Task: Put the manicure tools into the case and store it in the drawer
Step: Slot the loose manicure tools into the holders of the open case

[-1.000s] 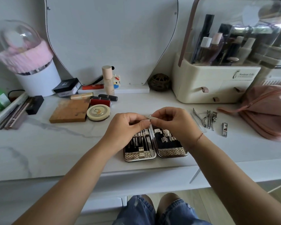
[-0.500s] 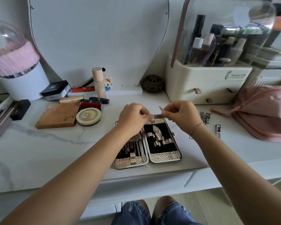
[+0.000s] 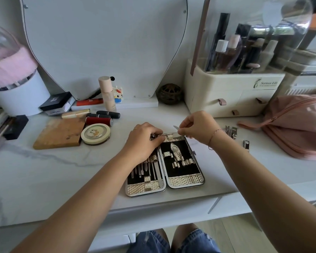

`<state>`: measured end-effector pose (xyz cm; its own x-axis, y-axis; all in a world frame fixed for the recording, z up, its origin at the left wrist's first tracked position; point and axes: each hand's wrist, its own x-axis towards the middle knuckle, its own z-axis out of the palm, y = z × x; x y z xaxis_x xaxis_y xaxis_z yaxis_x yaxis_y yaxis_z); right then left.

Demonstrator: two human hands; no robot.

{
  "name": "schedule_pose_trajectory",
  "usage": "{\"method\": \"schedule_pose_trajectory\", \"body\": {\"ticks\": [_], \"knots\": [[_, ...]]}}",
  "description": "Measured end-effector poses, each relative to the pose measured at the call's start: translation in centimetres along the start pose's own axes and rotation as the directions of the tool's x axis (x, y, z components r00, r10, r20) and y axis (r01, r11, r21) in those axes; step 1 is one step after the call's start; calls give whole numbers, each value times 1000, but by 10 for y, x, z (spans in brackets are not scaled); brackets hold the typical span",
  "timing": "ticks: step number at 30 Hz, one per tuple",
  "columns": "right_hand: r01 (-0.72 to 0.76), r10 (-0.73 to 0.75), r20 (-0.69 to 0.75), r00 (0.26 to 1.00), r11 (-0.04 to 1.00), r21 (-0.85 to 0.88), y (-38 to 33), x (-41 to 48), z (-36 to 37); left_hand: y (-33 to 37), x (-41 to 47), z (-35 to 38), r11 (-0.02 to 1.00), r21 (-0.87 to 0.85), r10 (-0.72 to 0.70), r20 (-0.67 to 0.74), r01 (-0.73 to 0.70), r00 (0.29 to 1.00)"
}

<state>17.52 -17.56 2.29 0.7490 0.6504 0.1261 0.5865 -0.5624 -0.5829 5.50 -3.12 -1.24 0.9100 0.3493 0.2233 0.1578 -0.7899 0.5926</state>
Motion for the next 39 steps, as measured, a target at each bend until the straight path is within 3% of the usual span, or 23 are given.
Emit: {"method": "schedule_pose_trajectory", "body": {"ticks": [4, 13, 18, 22, 39], "knots": [[-15, 16, -23, 1000, 999, 45, -1, 1, 6, 1, 0, -1, 1000, -19, -4, 6, 5, 1000], [23, -31, 67, 997, 993, 113, -1, 4, 11, 3, 0, 0, 1000, -29, -5, -9, 5, 1000], [192, -191, 37, 981, 980, -46, 2, 0, 14, 4, -1, 0, 998, -60, -9, -22, 8, 1000], [293, -287, 81, 955, 953, -79, 10, -3, 11, 5, -1, -1, 997, -77, -9, -25, 7, 1000], [494, -497, 59, 865, 829, -260, 10, -10, 17, 5, -2, -1, 998, -61, 4, -31, -6, 999]]}}
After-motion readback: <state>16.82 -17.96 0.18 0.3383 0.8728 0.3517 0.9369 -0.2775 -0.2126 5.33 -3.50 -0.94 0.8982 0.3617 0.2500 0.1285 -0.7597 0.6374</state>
